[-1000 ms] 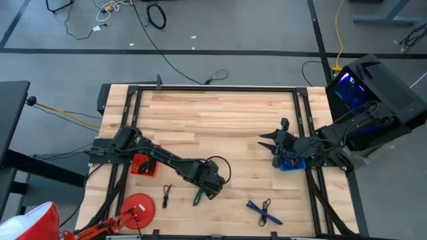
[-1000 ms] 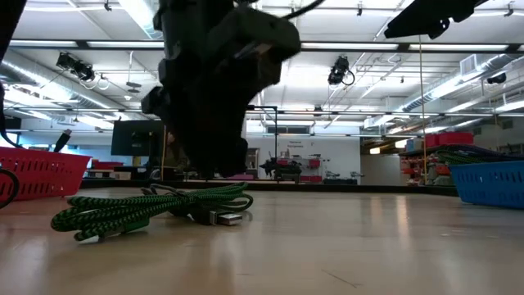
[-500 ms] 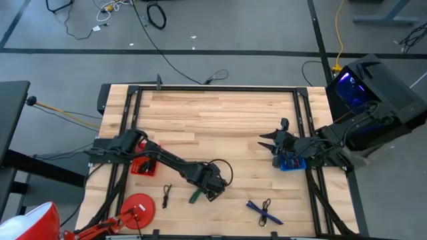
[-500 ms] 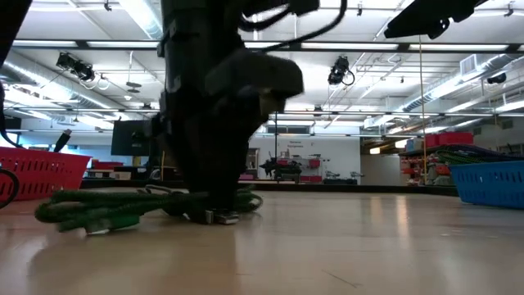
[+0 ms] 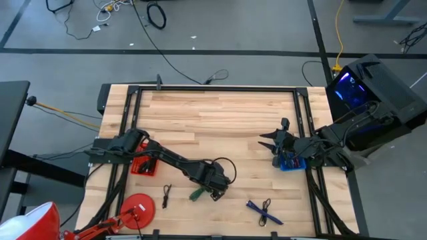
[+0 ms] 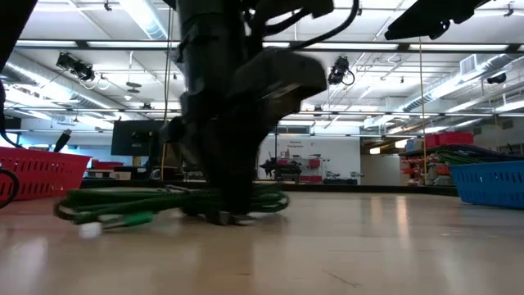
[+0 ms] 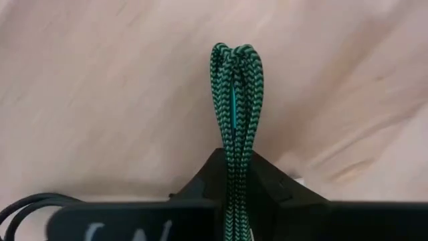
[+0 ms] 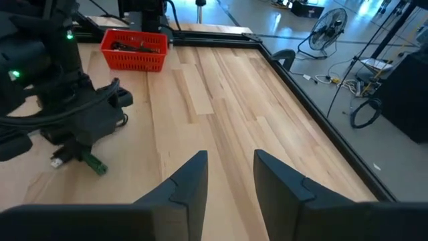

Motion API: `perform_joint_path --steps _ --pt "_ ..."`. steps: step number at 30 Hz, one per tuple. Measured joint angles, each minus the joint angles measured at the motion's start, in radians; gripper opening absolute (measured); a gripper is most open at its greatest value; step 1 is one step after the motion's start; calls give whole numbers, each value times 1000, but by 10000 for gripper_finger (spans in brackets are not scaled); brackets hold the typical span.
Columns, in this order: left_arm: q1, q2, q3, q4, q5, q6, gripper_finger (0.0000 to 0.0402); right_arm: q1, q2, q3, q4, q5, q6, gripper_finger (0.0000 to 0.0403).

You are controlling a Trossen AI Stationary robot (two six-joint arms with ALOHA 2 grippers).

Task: Pick & Place USB Port
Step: Put the green charger cable into the blue bin

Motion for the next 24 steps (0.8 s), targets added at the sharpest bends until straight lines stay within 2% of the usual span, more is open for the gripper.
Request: perform_joint_path --steps 5,9,12,16,20,24 --pt "0 0 90 -34 -15 54 29 0 0 0 -1 0 0 121" --pt "0 0 191 -135 -85 112 29 0 0 0 -3 0 0 121" --pt "-8 0 300 -261 -206 161 29 0 -1 -4 -4 0 0 121" --pt "-23 -1 458 -393 -450 279 29 0 0 -32 29 0 3 121" --pt "-28 -2 592 -391 -649 498 29 0 0 -56 89 -1 -21 121" --pt "-11 -4 682 -348 -746 719 29 0 0 -68 191 -29 -99 121"
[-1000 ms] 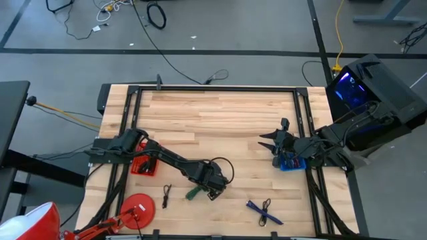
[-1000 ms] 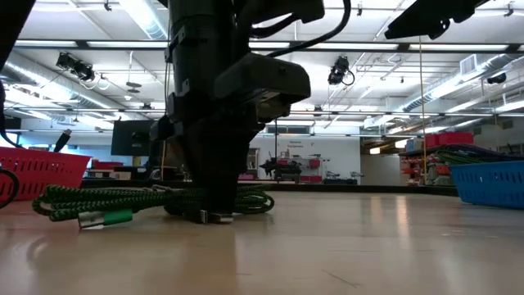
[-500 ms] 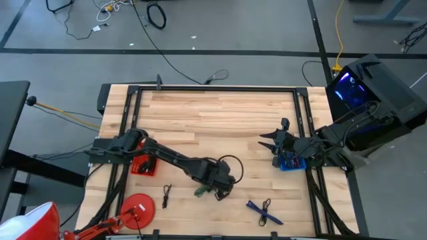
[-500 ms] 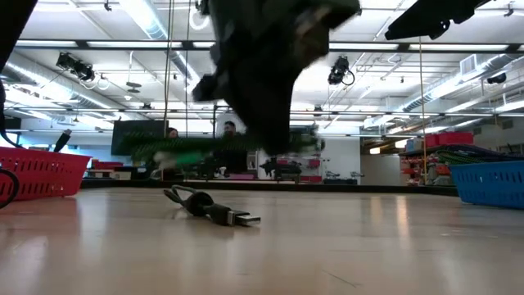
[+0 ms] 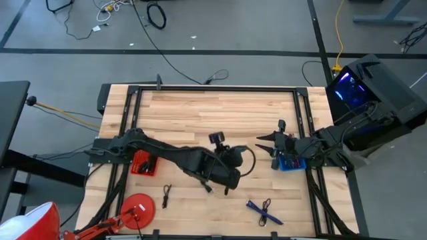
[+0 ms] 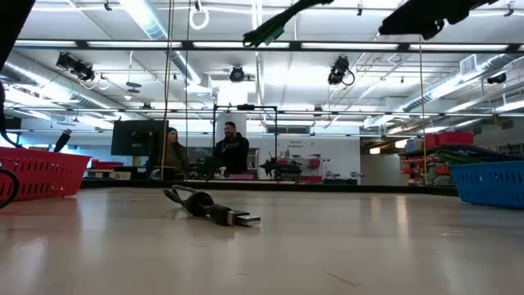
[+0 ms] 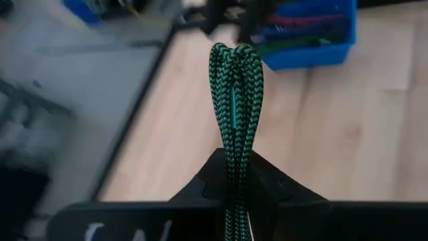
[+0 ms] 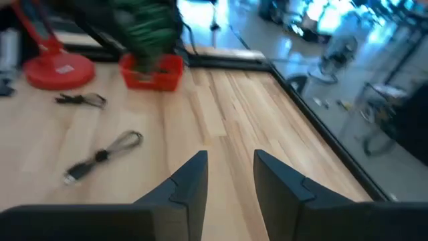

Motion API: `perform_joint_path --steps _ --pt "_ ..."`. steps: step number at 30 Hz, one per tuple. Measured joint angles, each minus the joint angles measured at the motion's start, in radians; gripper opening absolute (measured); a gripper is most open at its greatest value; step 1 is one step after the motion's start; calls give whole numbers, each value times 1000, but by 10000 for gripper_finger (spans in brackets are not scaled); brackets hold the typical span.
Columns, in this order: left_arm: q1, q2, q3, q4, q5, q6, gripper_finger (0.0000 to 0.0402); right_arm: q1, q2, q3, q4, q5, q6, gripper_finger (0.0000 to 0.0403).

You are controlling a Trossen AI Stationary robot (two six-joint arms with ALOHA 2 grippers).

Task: Pick & Place USB Port
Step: Put the green charger cable into the blue bin

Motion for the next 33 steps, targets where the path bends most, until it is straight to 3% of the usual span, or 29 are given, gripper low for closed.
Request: perform_joint_path --steps 3,9,14,18,33 --pt "26 -1 44 57 -5 128 29 0 0 -2 81 -16 -70 121" --pt "99 -38 44 260 212 339 29 0 0 -2 228 -12 -205 121" --pt "128 -73 44 363 247 464 29 0 -4 -2 245 -4 -236 121" --pt "148 -81 44 489 370 549 29 0 -8 -2 274 4 -278 121" --pt "209 -81 44 574 491 590 29 0 -55 -2 464 -51 -423 121"
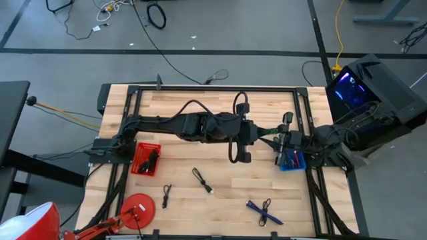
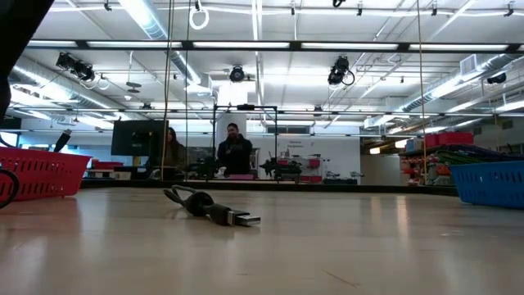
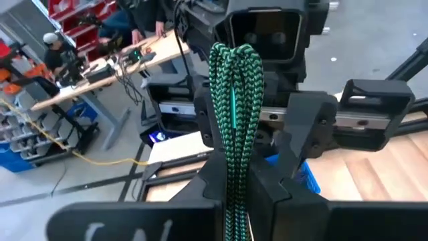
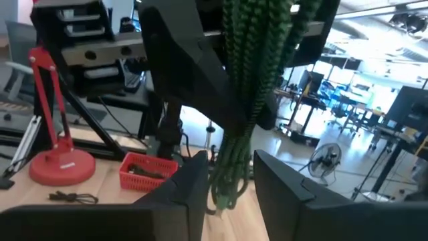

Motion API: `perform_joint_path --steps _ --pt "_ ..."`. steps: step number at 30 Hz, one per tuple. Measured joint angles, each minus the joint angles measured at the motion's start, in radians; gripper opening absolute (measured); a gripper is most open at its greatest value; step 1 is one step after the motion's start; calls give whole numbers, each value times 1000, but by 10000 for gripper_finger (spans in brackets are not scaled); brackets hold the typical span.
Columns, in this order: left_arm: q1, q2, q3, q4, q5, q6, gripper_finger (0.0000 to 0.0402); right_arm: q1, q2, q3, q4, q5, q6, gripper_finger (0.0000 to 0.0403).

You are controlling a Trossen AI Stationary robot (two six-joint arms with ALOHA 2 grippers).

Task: Pick & Place USB Port
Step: Put the green charger cable into the blue bin

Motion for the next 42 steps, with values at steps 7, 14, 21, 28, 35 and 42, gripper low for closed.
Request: perform_joint_path --steps 7,14,21,28,35,42 --pt "-2 0 0 60 64 25 29 -3 1 0 36 -9 -26 121" --pt "-9 0 0 110 136 42 29 -58 19 0 96 -132 -10 121" --pt "-10 0 -1 110 140 40 29 -99 63 0 143 -193 -1 100" --pt "-4 0 -1 75 127 24 23 -108 71 0 131 -171 -10 17" --pt "-4 -30 -1 -85 41 7 111 -108 -19 -1 -77 -5 80 11" --pt "-4 -110 -1 -305 -40 -81 154 -80 -165 0 -444 88 348 11"
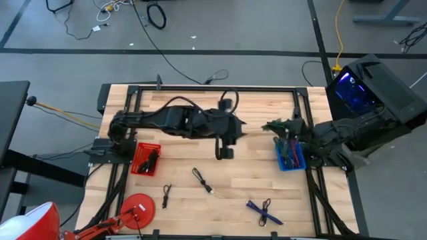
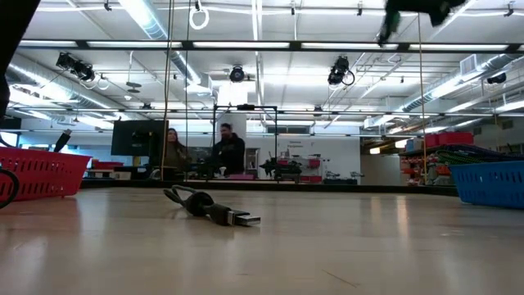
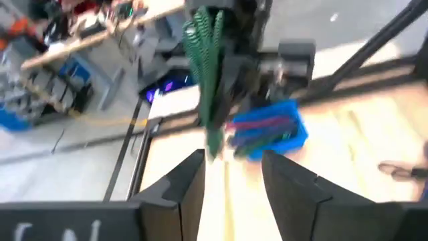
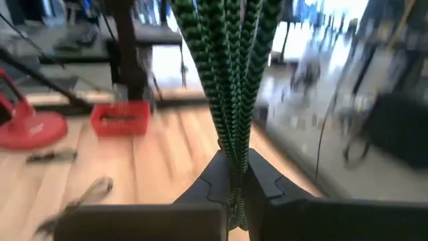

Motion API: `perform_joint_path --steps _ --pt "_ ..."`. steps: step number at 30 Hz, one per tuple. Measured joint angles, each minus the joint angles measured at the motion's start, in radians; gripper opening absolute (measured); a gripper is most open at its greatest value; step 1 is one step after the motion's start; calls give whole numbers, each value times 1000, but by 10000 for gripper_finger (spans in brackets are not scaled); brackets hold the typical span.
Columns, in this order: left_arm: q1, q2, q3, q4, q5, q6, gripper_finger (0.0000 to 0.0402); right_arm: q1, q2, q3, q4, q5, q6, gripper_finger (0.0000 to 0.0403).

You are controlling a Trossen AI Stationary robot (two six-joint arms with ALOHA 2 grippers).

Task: Pick & Place USB Port
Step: Put the green charger cable into the blue bin

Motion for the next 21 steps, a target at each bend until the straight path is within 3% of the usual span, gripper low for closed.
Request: perform_joint_path --steps 11,17,21 --pt "5 -36 0 -369 -184 -156 138 88 -100 0 -666 7 688 10" --pt "10 -36 0 -413 -191 -174 133 107 -98 0 -768 -135 889 10" --pt "10 -36 0 -416 -190 -174 133 118 -98 0 -938 -217 1066 10"
